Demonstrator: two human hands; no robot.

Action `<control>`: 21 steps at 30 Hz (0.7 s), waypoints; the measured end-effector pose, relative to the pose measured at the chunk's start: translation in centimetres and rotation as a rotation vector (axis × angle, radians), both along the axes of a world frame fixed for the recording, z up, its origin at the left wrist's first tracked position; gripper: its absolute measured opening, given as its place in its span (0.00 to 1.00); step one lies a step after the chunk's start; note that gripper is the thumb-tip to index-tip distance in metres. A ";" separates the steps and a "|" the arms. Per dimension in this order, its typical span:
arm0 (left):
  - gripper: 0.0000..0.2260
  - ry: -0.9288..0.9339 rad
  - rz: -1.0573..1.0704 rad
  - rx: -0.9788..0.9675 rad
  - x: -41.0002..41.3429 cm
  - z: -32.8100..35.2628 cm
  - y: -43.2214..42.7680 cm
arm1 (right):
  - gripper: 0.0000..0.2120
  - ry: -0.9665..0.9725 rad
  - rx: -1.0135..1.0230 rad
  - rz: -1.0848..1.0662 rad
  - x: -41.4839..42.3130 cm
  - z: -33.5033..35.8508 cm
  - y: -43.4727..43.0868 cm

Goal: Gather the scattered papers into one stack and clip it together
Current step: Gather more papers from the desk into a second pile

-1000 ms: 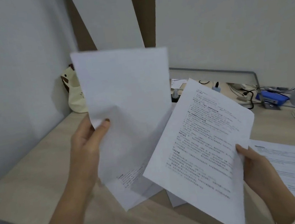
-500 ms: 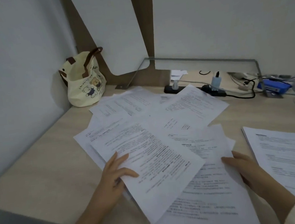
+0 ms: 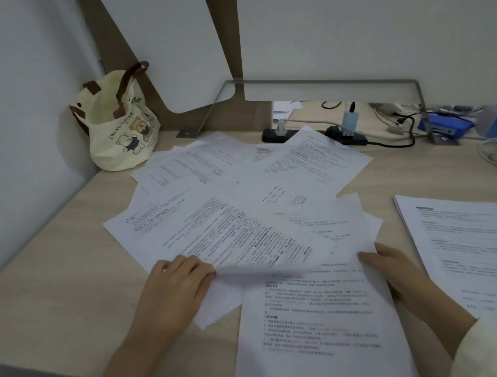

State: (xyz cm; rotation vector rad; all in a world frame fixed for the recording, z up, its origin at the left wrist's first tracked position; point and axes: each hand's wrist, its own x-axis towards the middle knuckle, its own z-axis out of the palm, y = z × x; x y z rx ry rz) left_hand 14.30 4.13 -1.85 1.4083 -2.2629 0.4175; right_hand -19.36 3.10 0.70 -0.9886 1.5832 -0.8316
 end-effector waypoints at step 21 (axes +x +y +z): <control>0.25 0.619 0.020 0.903 -13.5 3.0 -2.4 | 0.22 -0.090 0.055 -0.027 0.2 0.5 0.4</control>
